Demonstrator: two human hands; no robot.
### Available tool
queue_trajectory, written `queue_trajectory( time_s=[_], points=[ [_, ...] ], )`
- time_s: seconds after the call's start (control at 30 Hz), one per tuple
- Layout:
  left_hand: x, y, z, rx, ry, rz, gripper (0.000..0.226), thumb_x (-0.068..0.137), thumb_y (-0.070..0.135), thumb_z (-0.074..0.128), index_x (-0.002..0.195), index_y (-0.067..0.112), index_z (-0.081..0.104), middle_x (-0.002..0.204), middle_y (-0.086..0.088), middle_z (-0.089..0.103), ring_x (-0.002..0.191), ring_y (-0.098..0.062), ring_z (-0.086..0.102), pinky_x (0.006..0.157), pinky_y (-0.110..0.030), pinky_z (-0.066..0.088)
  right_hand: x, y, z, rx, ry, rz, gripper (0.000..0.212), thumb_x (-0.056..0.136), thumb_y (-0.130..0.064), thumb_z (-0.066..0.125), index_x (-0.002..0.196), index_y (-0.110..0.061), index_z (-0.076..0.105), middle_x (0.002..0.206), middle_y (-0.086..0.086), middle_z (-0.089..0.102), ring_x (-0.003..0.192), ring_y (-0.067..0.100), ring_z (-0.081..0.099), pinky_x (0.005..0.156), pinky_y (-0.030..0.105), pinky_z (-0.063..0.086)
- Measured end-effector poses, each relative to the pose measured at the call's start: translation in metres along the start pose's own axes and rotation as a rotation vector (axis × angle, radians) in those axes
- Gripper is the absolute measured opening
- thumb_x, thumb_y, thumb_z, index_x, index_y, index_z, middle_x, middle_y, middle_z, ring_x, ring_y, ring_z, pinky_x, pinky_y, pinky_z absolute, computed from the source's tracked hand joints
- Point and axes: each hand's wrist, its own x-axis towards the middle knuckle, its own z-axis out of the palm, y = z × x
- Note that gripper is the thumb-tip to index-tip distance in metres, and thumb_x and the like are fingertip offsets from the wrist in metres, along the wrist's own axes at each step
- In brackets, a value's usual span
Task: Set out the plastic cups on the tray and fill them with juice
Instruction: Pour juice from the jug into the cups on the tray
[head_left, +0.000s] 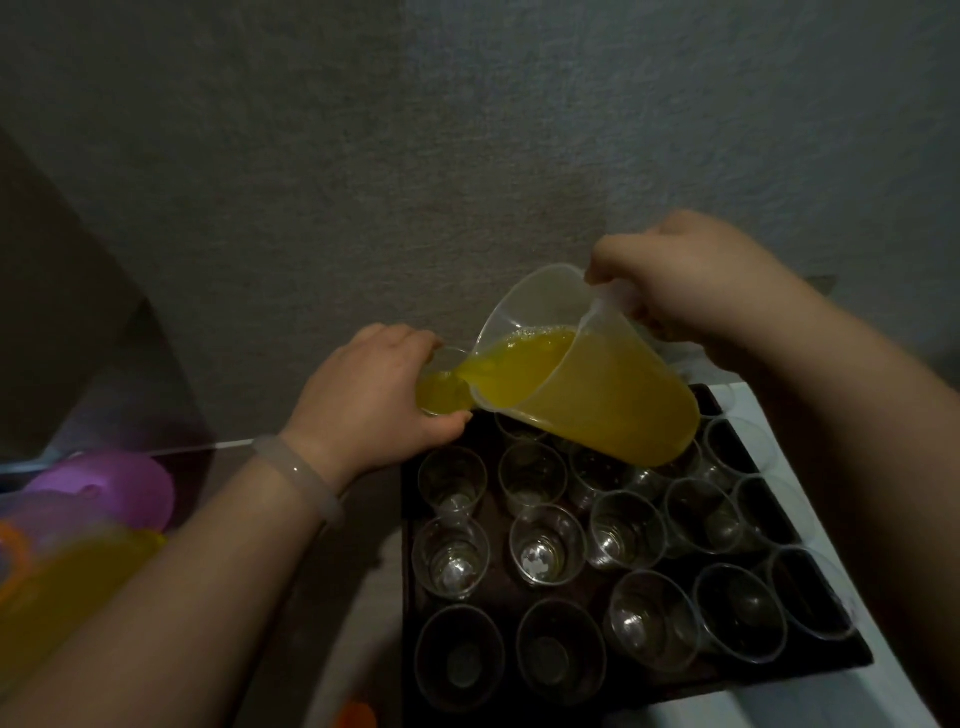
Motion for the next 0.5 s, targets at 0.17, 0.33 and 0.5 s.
queue_trajectory(
  time_s=[0.17,0.33,0.5],
  points=[
    [0.002,0.000,0.002,-0.032,-0.004,0.001,0.071,0.072,0.054,0.069,0.130,0.016,0.051,0.121,0.000,0.056,0.115,-0.019,0.048,0.090,-0.025,0.037,0.003,0.005,0.002,0.011,0.015,-0.024,0.042,0.086,-0.027,0.058,0.045,-0.019,0.055,0.045,-0.002,0.047,0.046,0.016,0.042,0.056,0.034,0.036],
    [0.007,-0.003,0.004,-0.101,-0.005,-0.027,0.074,0.071,0.051,0.072,0.132,0.014,0.050,0.123,-0.002,0.055,0.111,-0.017,0.052,0.086,-0.021,0.036,0.002,0.015,-0.004,0.191,0.048,0.048,0.029,0.082,-0.024,0.059,0.055,-0.015,0.056,0.039,-0.005,0.041,0.035,0.010,0.036,0.044,0.027,0.028],
    [0.015,-0.005,0.006,-0.104,-0.094,-0.018,0.074,0.073,0.047,0.074,0.133,0.013,0.048,0.124,-0.003,0.053,0.110,-0.016,0.052,0.084,-0.020,0.036,-0.003,0.026,-0.011,0.317,0.092,0.094,0.032,0.083,-0.024,0.057,0.054,-0.015,0.047,0.037,-0.005,0.037,0.035,0.012,0.032,0.038,0.018,0.023]
  ],
)
